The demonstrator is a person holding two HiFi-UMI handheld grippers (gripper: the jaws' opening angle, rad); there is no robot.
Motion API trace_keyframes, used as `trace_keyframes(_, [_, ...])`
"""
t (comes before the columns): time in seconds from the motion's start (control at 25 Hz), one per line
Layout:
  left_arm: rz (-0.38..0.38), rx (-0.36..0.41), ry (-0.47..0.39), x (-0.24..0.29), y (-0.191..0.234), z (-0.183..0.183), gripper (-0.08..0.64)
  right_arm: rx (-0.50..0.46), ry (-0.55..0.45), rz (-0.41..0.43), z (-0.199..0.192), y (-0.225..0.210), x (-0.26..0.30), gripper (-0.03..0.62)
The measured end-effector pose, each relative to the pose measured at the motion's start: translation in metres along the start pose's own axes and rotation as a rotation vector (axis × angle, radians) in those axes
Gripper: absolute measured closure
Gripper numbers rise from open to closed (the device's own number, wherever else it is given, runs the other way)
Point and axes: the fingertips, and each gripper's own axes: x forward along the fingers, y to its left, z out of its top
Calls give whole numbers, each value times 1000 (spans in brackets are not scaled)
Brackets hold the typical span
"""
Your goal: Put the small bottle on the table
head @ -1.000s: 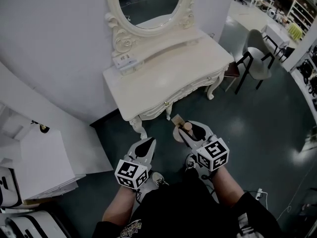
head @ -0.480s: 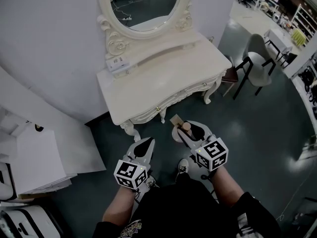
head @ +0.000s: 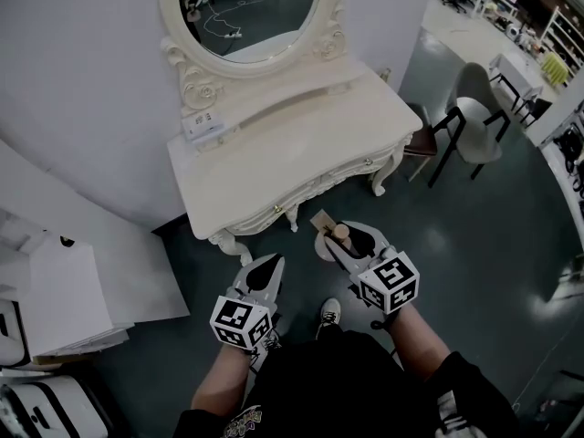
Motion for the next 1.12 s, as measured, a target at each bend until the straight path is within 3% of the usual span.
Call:
trace_keyframes(0.72, [65, -2, 4, 46, -37, 2, 560, -1, 3, 88, -2, -48, -16, 424])
trace_keyframes(1.12, [88, -16, 28, 51, -23, -2, 560, 19, 15, 112, -5, -51, 1, 424])
